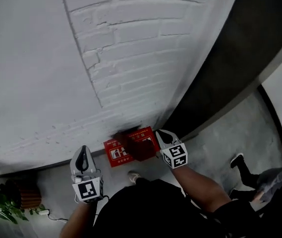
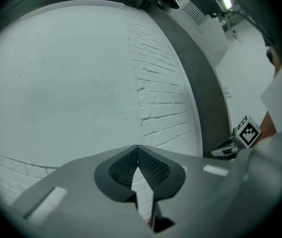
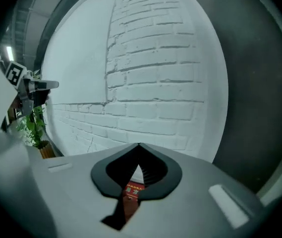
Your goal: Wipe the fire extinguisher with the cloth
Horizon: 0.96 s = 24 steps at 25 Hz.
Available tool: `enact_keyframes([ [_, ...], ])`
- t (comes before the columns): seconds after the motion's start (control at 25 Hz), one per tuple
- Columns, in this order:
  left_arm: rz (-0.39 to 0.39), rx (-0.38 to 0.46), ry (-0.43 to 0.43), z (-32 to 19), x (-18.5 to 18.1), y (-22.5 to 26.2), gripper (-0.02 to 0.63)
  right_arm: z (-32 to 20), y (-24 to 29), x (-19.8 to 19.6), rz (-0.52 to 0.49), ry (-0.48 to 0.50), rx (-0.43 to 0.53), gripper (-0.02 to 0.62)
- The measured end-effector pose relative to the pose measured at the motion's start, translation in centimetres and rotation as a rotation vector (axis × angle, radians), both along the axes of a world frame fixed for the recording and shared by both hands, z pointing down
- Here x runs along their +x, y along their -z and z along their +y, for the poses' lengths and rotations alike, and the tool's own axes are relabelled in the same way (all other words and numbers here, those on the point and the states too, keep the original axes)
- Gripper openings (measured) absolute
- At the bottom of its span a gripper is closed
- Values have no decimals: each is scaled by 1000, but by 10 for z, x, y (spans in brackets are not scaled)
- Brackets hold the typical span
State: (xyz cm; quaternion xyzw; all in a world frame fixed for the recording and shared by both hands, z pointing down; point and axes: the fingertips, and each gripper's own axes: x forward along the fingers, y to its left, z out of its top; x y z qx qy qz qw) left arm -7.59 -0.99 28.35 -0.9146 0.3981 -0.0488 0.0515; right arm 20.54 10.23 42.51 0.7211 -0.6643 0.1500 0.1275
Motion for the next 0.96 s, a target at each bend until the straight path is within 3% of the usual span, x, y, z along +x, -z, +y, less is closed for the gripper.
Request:
enact_keyframes([
  [0.32, -6, 43, 4, -3, 4, -1, 0, 34, -1, 8, 22, -45, -20, 2],
  [0.72, -46, 54, 86, 7, -39, 0, 0, 41, -19, 14, -29, -83, -30, 2],
  [0.96, -30, 83, 71, 25, -42, 0, 0, 56, -8, 24, -12, -112, -6, 2],
])
